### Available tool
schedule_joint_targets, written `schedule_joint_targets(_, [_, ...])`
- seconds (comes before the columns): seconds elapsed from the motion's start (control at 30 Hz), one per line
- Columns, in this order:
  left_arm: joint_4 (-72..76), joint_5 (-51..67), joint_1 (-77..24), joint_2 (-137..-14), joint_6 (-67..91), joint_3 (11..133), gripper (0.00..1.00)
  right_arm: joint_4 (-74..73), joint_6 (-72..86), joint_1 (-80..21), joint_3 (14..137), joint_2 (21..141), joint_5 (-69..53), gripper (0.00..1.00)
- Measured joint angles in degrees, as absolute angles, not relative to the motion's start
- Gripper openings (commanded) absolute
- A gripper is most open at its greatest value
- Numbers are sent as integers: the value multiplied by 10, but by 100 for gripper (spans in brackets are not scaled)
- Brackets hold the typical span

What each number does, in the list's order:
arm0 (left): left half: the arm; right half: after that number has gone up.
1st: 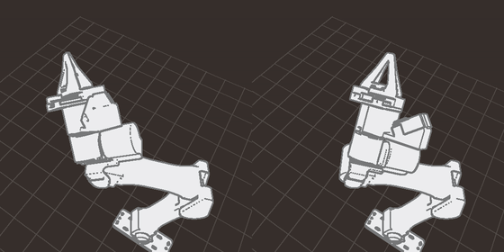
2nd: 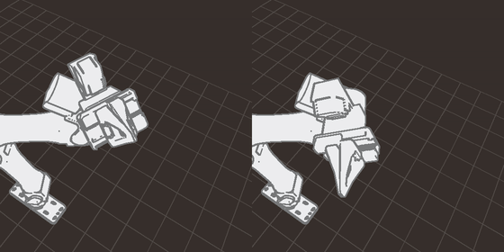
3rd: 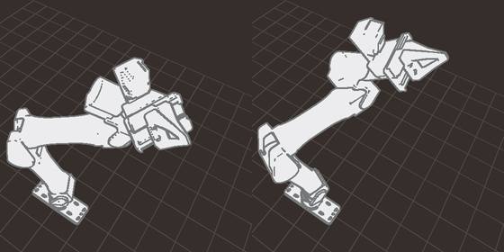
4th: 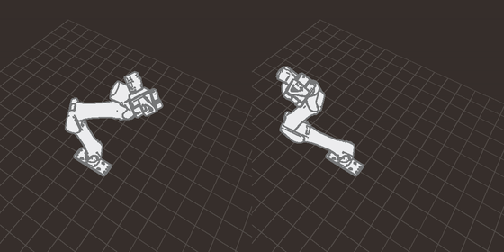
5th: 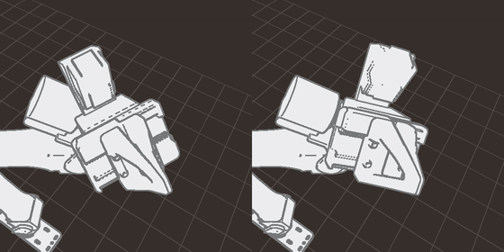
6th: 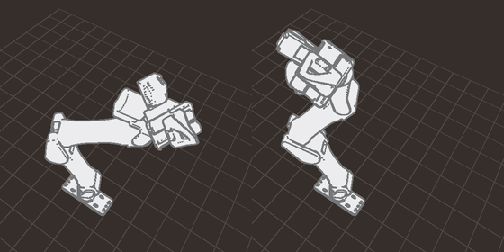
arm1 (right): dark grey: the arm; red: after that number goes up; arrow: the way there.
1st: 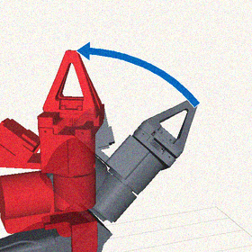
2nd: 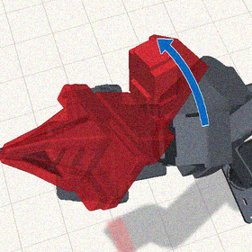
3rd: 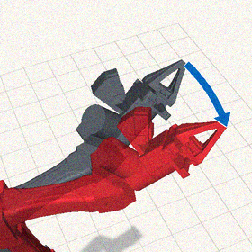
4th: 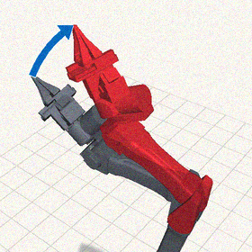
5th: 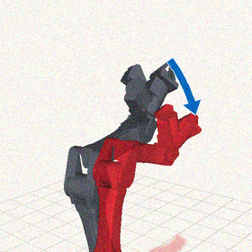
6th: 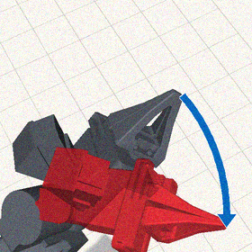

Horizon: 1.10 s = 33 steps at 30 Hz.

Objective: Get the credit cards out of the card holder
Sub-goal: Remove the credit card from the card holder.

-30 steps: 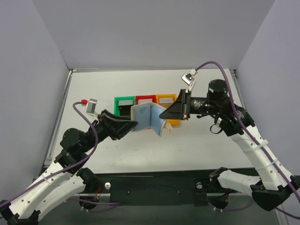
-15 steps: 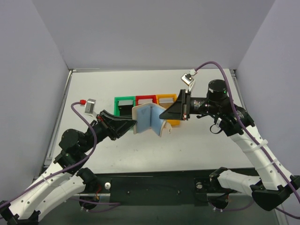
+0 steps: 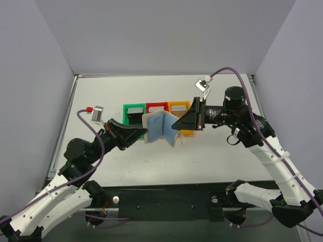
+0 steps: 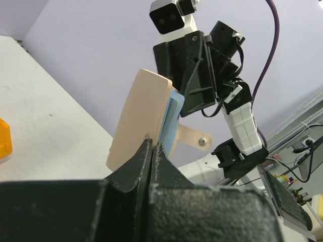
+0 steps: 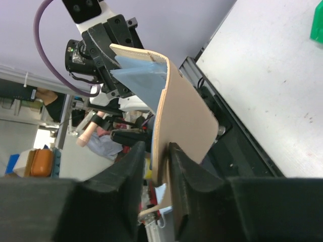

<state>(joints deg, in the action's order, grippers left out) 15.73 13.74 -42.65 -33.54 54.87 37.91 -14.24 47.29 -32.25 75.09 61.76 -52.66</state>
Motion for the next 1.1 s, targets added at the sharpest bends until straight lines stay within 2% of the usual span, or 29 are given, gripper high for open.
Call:
schedule_joint_targets(0.07, [157, 137, -427, -336, 551, 379, 0, -152, 462, -330, 754, 617, -523, 50])
schedule_joint_targets(0.1, [159, 137, -427, -336, 553, 379, 0, -158, 455, -336, 756, 618, -521, 66])
schedule_joint_targets(0.37, [191, 136, -427, -339, 583, 379, 0, -230, 385, -385, 806, 618, -450, 80])
schedule_joint_targets(0.7, [246, 135, -427, -381, 635, 379, 0, -269, 339, -448, 840, 642, -355, 84])
schedule_joint_targets(1.1, [267, 137, -427, -397, 656, 384, 0, -274, 328, -462, 843, 661, -273, 79])
